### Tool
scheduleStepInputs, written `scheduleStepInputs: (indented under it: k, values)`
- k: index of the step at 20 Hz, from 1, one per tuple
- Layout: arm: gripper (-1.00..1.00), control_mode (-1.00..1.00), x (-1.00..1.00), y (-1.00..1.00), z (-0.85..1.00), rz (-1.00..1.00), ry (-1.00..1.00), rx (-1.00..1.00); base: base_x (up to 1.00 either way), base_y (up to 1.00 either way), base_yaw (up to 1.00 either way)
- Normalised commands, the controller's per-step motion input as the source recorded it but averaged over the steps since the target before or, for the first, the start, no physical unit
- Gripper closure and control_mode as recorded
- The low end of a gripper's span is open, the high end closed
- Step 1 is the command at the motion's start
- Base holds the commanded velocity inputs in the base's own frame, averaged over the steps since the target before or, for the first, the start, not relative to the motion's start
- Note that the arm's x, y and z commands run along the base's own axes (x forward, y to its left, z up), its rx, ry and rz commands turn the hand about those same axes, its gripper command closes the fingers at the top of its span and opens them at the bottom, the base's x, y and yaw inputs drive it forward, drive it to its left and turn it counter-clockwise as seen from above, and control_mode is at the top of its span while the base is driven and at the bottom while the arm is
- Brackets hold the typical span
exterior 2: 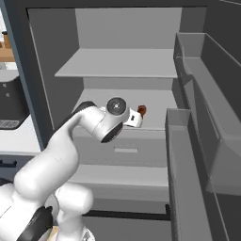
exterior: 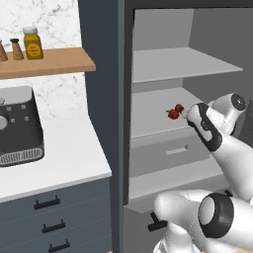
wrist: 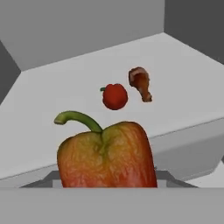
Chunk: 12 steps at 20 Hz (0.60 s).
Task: Place one bell pepper and one chicken drumstick in each tupperware on the nearby counter, to pack two identical lunches.
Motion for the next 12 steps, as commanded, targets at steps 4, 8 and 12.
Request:
scheduleStepInputs:
  k: [4,8,12]
  values:
    - [1.0,-1.0,-1.0,-0.04,0.19,0.24,0.19,-0.15,0.0,0.0,0.0]
    - [1.0,1.0,-0.25,0.0,0.0,0.09,0.07,-0.06,-0.75,0.18,0.35]
    - [1.0,1.0,0.0,0.0,0.0,0.0,0.0,0.0,-1.0,0.8,0.52]
